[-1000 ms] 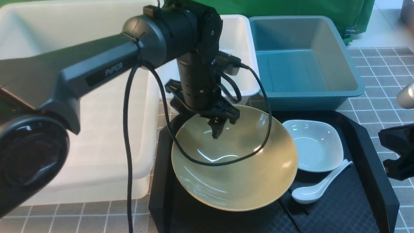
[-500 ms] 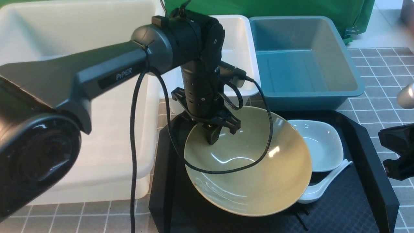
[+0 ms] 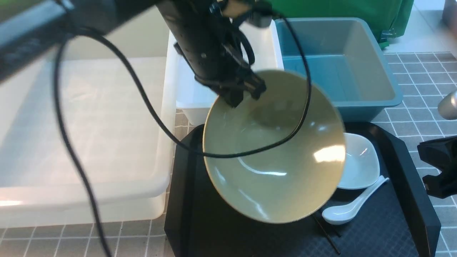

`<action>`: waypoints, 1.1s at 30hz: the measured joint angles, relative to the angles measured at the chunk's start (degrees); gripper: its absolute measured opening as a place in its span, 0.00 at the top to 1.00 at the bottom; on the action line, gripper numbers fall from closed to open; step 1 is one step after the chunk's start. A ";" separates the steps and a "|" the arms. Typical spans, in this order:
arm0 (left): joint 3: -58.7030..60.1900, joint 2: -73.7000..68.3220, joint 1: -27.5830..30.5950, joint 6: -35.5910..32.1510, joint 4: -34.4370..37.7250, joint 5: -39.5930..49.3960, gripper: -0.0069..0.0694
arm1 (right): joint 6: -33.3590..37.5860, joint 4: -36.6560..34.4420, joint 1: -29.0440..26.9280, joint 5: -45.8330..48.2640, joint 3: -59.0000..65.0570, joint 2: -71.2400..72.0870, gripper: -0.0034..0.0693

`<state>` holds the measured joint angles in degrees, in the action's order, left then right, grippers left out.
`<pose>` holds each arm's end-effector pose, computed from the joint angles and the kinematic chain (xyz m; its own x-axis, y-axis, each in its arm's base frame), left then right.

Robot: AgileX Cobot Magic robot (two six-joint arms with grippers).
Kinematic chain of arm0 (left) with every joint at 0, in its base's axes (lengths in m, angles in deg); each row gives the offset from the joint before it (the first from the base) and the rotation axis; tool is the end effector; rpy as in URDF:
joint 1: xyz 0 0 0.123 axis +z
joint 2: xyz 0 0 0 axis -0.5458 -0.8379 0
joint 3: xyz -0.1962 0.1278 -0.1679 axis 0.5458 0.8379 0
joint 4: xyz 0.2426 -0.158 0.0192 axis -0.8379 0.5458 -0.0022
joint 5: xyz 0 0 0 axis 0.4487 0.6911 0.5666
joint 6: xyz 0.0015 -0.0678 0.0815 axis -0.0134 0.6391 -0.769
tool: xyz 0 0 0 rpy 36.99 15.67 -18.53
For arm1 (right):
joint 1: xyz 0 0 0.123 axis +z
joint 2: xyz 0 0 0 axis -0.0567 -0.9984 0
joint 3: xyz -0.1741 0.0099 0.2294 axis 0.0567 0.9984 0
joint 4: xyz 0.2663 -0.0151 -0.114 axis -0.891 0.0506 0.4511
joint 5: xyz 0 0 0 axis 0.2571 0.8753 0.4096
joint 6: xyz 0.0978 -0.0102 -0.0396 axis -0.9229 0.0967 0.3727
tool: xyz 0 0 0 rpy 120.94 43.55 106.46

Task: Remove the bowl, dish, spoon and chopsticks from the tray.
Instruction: Use the left arm to put the noodle bowl into the large storage box on the left

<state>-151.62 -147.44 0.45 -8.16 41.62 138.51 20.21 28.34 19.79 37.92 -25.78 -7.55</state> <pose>0.3625 -0.2467 0.3351 -0.6740 0.6012 -0.4293 0.6805 0.7314 -0.0440 0.2171 0.0635 0.2789 -0.6008 -0.2731 -0.7513 -0.3337 0.9397 -0.0747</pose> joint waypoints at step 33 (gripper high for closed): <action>27.53 7.44 60.45 5.22 4.16 -16.72 0.90 | -0.19 0.00 0.00 -0.89 0.00 0.00 0.89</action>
<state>-124.09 -140.00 60.90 -2.95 45.77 121.79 20.02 28.34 19.79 37.03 -25.78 -7.55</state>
